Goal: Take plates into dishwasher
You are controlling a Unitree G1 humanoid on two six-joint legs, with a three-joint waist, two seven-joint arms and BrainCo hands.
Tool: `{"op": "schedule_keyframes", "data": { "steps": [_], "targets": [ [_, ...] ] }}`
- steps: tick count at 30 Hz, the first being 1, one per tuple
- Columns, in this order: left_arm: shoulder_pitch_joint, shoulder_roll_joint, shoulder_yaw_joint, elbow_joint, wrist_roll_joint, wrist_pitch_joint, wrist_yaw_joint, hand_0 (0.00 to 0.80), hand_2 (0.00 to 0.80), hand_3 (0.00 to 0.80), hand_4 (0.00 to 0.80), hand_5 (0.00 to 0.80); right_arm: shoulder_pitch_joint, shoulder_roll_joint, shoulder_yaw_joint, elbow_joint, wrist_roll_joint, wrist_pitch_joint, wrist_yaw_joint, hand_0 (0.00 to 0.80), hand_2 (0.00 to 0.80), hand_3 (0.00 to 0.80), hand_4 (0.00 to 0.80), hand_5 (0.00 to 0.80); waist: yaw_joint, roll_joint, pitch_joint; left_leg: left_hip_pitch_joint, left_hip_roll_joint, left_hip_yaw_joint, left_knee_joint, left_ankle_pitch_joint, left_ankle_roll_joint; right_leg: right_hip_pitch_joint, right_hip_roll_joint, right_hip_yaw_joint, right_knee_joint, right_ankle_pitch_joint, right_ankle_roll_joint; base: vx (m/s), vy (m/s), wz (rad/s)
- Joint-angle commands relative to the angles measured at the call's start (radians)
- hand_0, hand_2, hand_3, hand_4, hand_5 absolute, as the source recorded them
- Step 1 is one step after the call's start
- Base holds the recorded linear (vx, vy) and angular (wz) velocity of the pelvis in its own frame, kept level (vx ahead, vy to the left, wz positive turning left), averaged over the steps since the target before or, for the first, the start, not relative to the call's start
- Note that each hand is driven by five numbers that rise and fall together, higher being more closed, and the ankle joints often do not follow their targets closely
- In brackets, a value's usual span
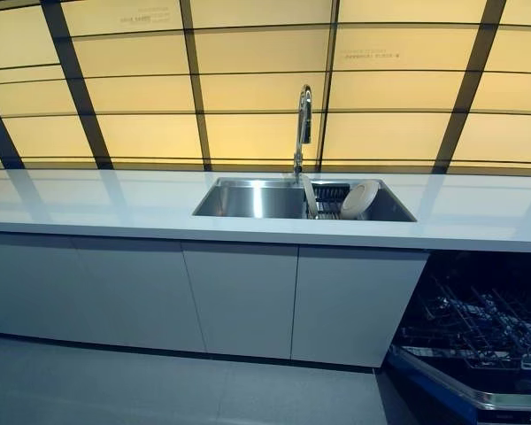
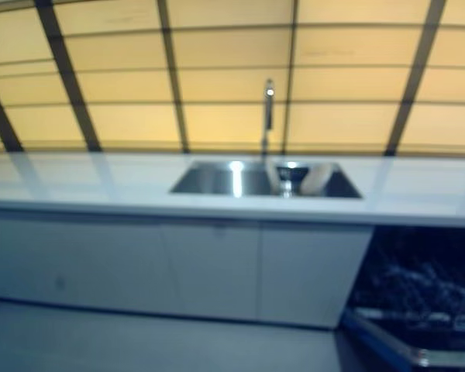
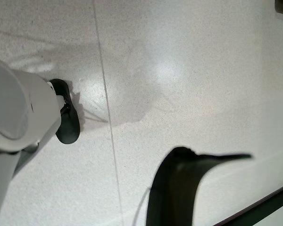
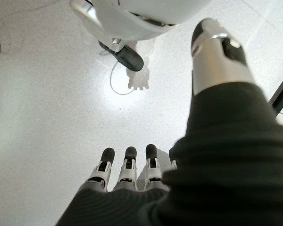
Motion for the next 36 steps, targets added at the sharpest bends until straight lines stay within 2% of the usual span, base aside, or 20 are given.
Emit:
{"op": "schedule_keyframes", "data": {
  "steps": [1,4,16,28,36],
  "targets": [
    [-0.056,-0.002,0.012,0.036,-0.023,-0.006,0.008,0.000,0.000,0.000,0.000,0.000,-0.041,0.003,0.036,-0.004,-0.032,0.004,-0.027,0.000,0.000,0.000,0.000,0.000,0.012,-0.023,0.015,0.036,-0.081,0.095,0.026,-0.099,0.085,-0.078,-0.005,0.026,0.058,0.011,0.047,0.000,0.000,0.00],
    [-0.054,-0.001,0.015,0.032,-0.048,-0.023,0.005,0.000,0.000,0.000,0.000,0.000,-0.044,0.000,0.038,-0.009,-0.034,0.008,-0.026,0.000,0.000,0.000,0.000,0.000,0.012,-0.022,0.017,0.034,-0.080,0.095,0.028,-0.099,0.085,-0.080,-0.006,0.027,0.060,0.010,0.046,0.000,0.000,0.00],
    [-0.066,-0.003,0.007,0.040,-0.033,0.059,-0.062,0.000,0.000,0.000,0.000,0.000,-0.066,-0.012,0.057,-0.025,-0.064,0.033,-0.016,0.000,0.000,0.000,0.000,0.000,0.008,-0.021,0.038,0.028,-0.070,0.102,0.041,-0.104,0.086,-0.092,-0.004,0.031,0.074,0.006,0.041,0.005,-0.013,-0.01],
    [-0.065,-0.003,-0.004,0.046,0.015,0.050,-0.056,0.000,0.000,0.000,0.000,0.000,-0.061,-0.009,0.065,-0.023,-0.060,0.041,-0.015,0.000,0.000,0.000,0.000,0.000,0.015,-0.035,0.030,0.024,-0.060,0.100,0.040,-0.099,0.076,-0.079,0.001,0.025,0.057,0.003,0.038,0.023,-0.023,0.00],
    [-0.081,-0.003,-0.017,0.037,0.007,0.045,-0.054,0.000,0.000,0.000,0.000,0.000,-0.072,-0.016,0.073,-0.029,-0.057,0.044,-0.023,0.000,0.000,0.000,0.000,0.000,0.011,-0.032,0.037,0.019,-0.058,0.101,0.054,-0.103,0.074,-0.081,0.003,0.026,0.057,0.003,0.034,0.000,0.000,0.00]
  ]
}}
